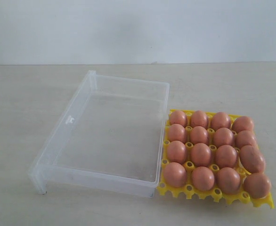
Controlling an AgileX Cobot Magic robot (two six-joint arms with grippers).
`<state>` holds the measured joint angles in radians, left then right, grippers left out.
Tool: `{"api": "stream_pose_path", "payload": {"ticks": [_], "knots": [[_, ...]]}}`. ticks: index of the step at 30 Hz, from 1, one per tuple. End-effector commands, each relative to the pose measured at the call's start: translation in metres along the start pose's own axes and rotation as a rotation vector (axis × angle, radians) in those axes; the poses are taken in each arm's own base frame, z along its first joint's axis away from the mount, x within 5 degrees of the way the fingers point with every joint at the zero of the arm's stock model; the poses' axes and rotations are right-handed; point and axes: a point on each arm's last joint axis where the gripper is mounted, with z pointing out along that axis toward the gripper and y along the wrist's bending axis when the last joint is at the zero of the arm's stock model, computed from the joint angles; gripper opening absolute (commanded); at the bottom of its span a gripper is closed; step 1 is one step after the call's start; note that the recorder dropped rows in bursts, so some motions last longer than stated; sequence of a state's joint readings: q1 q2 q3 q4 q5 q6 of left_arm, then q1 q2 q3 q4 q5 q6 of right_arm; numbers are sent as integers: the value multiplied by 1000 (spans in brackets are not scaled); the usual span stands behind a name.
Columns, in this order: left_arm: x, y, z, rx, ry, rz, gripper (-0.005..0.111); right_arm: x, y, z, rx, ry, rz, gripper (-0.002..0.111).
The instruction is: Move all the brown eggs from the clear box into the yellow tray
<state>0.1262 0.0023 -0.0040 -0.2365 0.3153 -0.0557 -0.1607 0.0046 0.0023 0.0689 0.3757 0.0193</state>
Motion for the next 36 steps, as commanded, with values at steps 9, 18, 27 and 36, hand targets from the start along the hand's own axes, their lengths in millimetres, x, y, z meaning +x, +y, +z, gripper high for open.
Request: {"api": "stream_pose_path", "payload": {"ticks": [9, 18, 27, 36], "knots": [[1, 5, 0, -66, 6, 198, 4, -2, 0, -1, 4, -16, 4, 0], [2, 5, 0, -66, 8, 198, 4, -3, 0, -1, 4, -27, 4, 0], [2, 5, 0, -66, 8, 203, 4, -3, 0, -1, 4, -35, 2, 0], [2, 5, 0, -66, 8, 203, 4, -3, 0, -1, 4, -35, 2, 0]]}}
